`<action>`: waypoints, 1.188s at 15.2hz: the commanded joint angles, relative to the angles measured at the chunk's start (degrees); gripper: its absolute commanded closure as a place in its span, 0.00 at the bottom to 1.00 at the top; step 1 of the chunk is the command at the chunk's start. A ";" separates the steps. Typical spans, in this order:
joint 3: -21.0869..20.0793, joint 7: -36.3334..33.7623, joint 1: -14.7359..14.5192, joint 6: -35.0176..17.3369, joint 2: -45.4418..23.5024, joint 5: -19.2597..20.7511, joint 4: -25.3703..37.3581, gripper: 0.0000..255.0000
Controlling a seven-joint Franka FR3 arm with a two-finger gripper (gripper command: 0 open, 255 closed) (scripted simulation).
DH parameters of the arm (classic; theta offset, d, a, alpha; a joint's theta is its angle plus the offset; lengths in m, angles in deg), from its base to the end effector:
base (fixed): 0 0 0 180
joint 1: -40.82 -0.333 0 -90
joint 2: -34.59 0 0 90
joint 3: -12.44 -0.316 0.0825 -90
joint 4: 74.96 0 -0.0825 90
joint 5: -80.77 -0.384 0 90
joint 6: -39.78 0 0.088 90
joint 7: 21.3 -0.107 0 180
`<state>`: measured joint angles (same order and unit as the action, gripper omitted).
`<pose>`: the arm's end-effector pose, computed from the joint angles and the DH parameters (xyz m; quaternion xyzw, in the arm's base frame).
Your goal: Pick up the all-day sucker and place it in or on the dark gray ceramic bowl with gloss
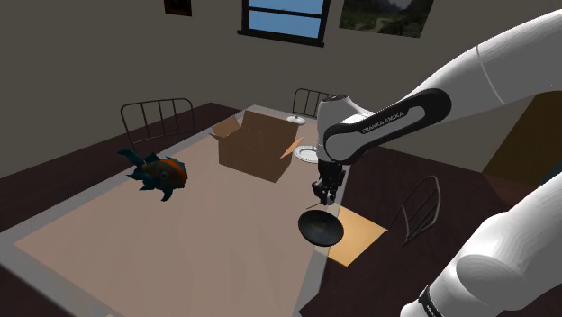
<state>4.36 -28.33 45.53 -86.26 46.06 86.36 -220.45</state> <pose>0.4234 0.0204 0.3328 0.9962 -0.0028 -0.0660 0.0574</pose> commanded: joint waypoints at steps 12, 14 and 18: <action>-0.16 0.70 -0.52 8.03 3.37 -1.13 4.71 0.00; -0.16 0.70 -0.52 8.03 3.36 -1.12 4.72 0.00; -0.16 0.70 -0.52 8.03 3.36 -1.12 4.72 0.00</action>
